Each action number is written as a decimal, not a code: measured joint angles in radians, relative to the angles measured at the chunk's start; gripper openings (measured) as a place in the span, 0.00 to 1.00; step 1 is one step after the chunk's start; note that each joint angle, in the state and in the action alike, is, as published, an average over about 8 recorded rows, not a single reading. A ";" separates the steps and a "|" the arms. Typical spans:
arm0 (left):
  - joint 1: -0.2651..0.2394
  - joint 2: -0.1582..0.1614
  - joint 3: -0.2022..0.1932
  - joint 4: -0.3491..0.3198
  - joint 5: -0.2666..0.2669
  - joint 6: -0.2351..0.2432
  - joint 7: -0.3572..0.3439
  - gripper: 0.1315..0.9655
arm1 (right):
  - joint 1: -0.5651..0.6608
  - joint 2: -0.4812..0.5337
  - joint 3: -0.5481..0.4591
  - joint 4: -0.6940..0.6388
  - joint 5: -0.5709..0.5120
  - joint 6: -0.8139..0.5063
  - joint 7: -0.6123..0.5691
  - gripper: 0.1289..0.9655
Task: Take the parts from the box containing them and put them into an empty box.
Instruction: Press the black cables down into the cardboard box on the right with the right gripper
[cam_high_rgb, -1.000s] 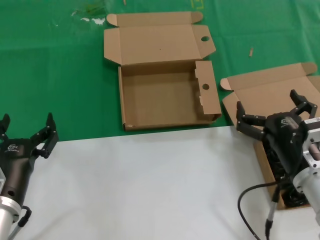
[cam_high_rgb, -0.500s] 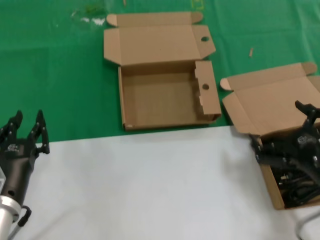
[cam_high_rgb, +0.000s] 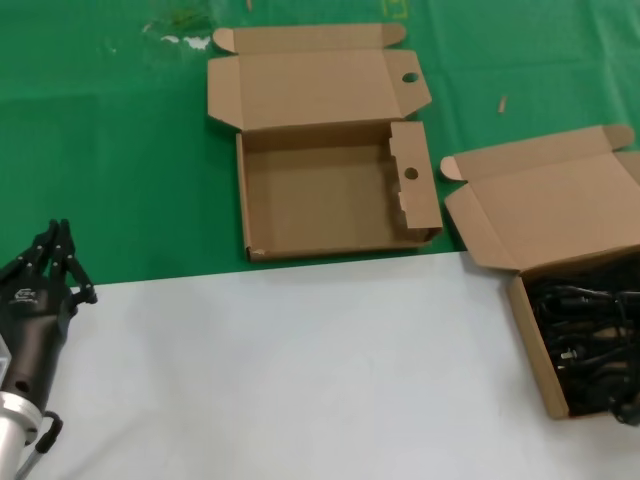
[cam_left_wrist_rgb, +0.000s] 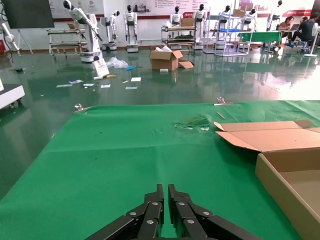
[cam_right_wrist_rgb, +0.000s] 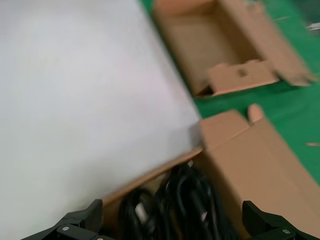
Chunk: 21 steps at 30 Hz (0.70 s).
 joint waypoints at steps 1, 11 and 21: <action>0.000 0.000 0.000 0.000 0.000 0.000 0.000 0.07 | 0.026 0.010 -0.014 -0.013 -0.004 -0.029 -0.019 1.00; 0.000 0.000 0.000 0.000 0.000 0.000 0.000 0.01 | 0.361 -0.023 -0.184 -0.160 -0.126 -0.280 -0.162 1.00; 0.000 0.000 0.000 0.000 0.000 0.000 0.000 0.01 | 0.617 -0.114 -0.304 -0.302 -0.233 -0.436 -0.268 1.00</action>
